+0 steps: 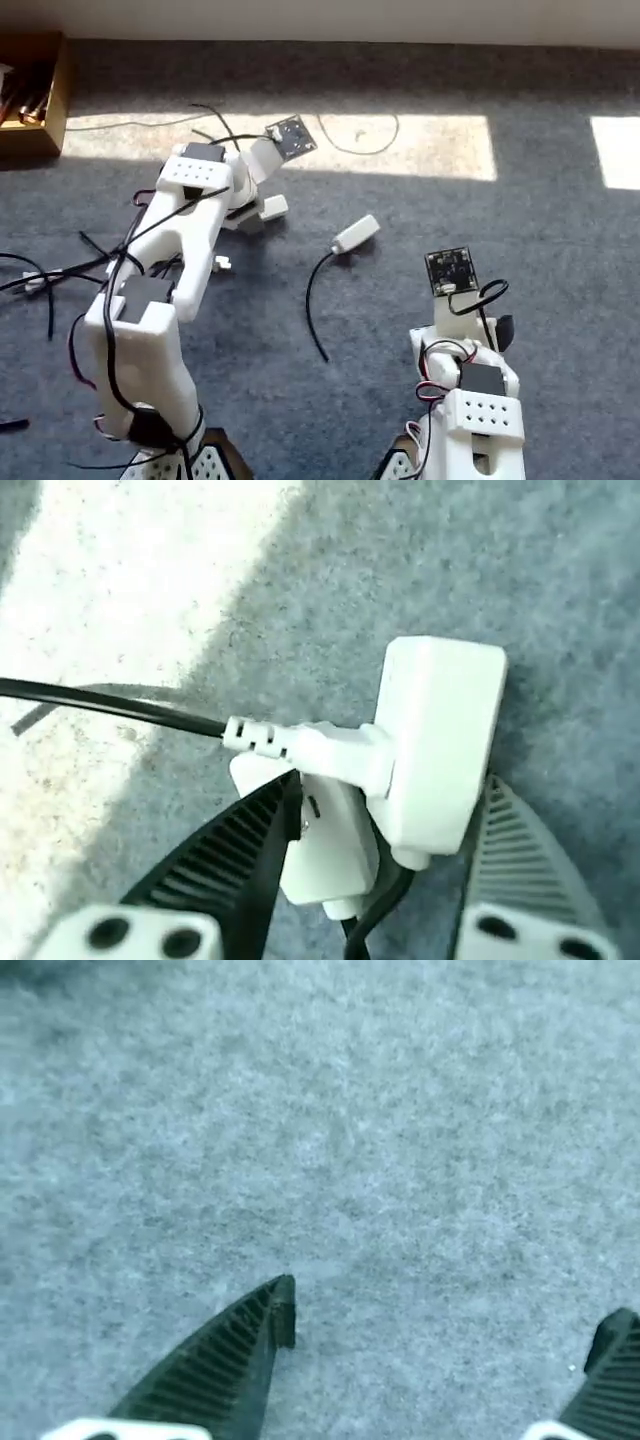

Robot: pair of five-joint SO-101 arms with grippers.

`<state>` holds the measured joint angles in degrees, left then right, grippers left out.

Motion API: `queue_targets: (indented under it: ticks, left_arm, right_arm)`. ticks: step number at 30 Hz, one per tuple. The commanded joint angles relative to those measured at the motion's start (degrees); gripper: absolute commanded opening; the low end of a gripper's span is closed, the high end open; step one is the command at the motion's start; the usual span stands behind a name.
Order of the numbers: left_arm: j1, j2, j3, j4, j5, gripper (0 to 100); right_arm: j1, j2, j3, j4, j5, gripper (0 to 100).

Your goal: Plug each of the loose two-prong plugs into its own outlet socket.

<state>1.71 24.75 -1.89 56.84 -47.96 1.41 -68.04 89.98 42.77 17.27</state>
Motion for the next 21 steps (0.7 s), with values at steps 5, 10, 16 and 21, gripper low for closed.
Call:
queue_targets:
  ticks: [5, 10, 16, 21]
  left_arm:
    - [1.7, 0.0, -6.5, 10.6, -3.3, 5]
    - [-1.0, 0.1, -16.1, 17.8, 0.9, 0]
    - [-14.7, 0.6, -31.6, 27.2, 3.1, 0]
    - [-33.5, 0.7, -40.7, 30.4, -1.5, 1]
  right_arm:
    - [-0.6, -0.8, -0.2, 0.0, 0.8, 42.9]
    - [-0.6, -0.8, -0.2, 0.0, 0.8, 42.9]
    - [-0.6, -0.8, -0.2, 0.0, 0.8, 42.9]
    - [-0.6, -0.8, -0.2, 0.0, 0.9, 42.9]
